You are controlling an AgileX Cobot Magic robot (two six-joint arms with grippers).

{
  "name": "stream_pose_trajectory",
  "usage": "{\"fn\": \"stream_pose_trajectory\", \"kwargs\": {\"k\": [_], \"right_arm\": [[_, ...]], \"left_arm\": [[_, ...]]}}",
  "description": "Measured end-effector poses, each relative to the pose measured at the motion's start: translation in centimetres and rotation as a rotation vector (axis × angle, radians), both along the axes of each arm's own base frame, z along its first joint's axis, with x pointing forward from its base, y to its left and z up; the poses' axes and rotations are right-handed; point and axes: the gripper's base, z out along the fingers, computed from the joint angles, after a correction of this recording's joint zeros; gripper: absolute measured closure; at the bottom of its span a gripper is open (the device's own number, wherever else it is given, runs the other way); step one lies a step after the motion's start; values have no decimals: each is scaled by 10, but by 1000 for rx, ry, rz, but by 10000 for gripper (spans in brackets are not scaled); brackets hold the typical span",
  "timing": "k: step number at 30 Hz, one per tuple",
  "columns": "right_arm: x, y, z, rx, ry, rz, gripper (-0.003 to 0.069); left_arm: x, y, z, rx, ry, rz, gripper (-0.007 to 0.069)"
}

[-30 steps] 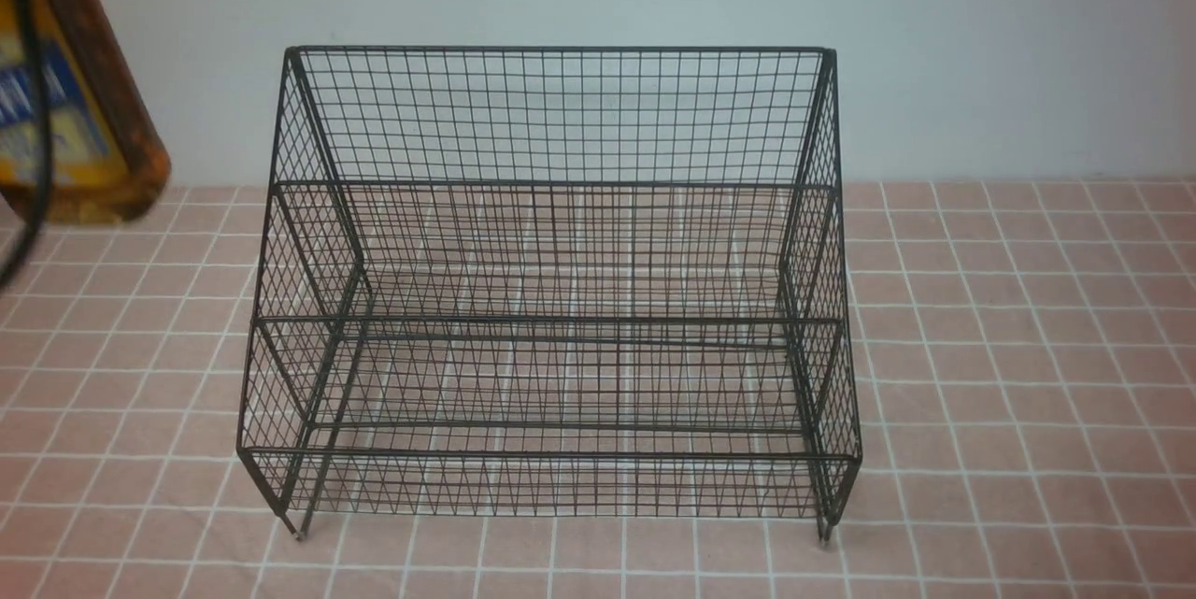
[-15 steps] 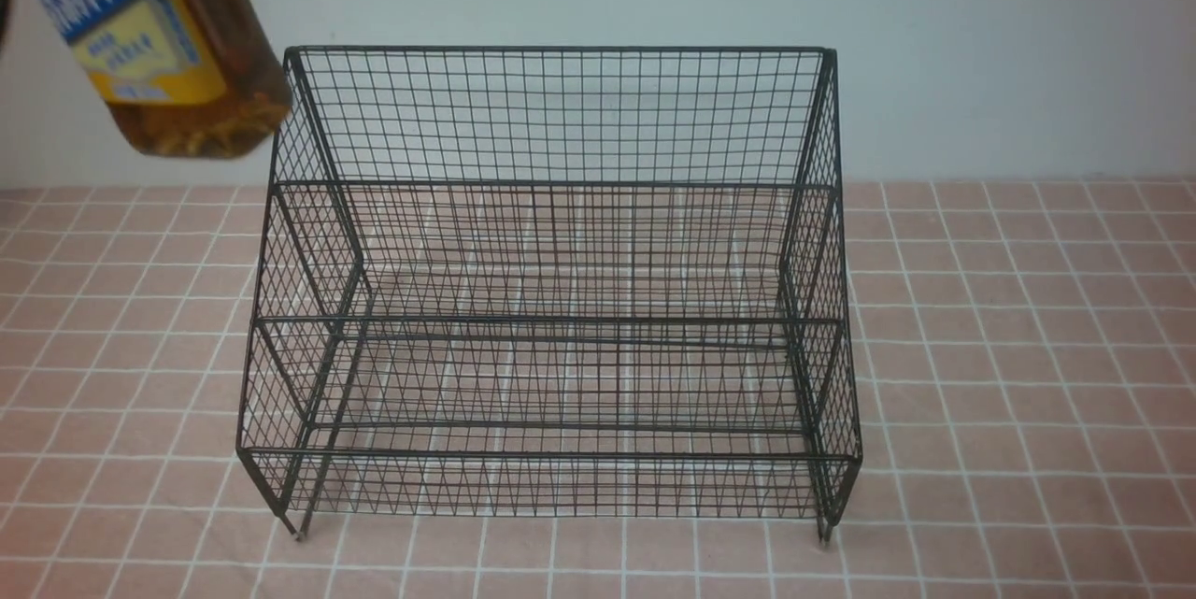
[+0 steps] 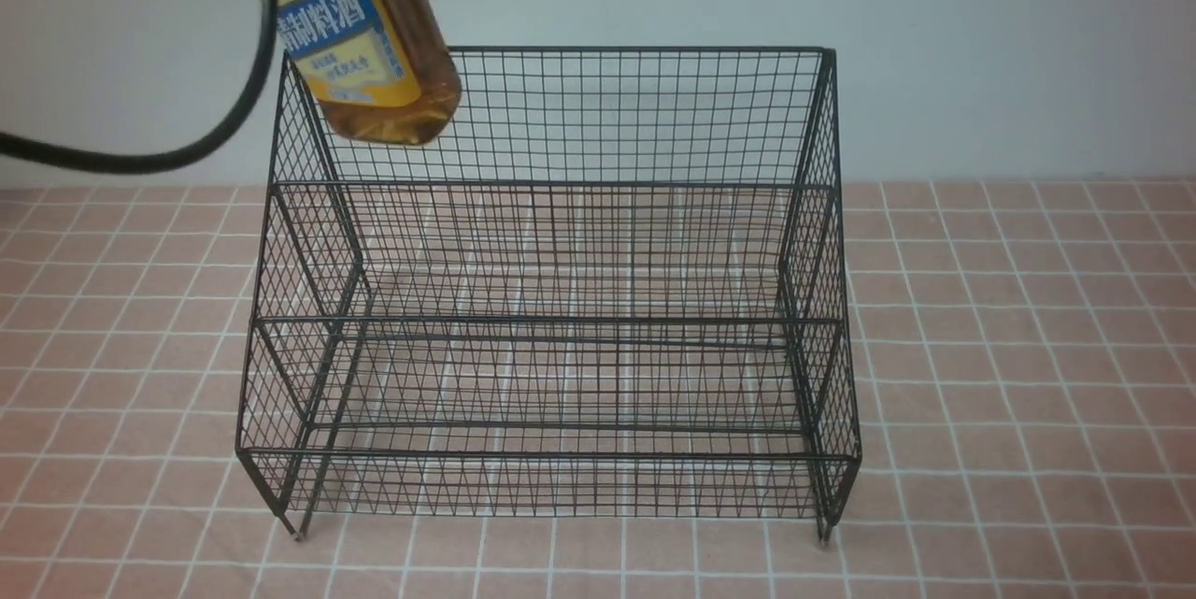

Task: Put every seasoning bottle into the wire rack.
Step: Use the left arm to put the condiment bottle back on the shelf

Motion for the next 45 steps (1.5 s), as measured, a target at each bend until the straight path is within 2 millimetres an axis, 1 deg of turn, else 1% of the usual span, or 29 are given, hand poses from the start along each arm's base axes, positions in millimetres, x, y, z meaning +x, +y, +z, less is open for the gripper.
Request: {"fn": "stream_pose_trajectory", "kwargs": {"k": [5, 11, 20, 27, 29, 32, 38, 40, 41, 42, 45], "right_arm": [[0, 0, 0, 0, 0, 0, 673], [0, 0, 0, 0, 0, 0, 673], [0, 0, 0, 0, 0, 0, 673], [0, 0, 0, 7, 1, -2, 673], [0, 0, 0, 7, 1, -2, 673], [0, 0, 0, 7, 1, -2, 673], [0, 0, 0, 7, 1, -2, 673], [0, 0, 0, 7, 1, -2, 673], [0, 0, 0, 7, 1, -2, 673], [0, 0, 0, 7, 1, -2, 673], [0, 0, 0, 7, 1, -2, 673]], "left_arm": [[16, -2, -14, 32, 26, 29, 309], [25, -4, -25, 59, 63, 35, 309], [27, -5, -29, 59, 89, 44, 310], [36, -6, -43, 35, 142, 65, 310], [42, -7, -52, 32, 178, 68, 310], [46, -8, -58, 25, 208, 67, 310], [58, -12, -80, 67, 285, 65, 310], [60, -13, -84, 79, 299, 66, 310], [62, -13, -90, 96, 320, 67, 310], [63, -13, -91, 94, 324, 67, 310], [68, -15, -103, 104, 370, 71, 310]]}}
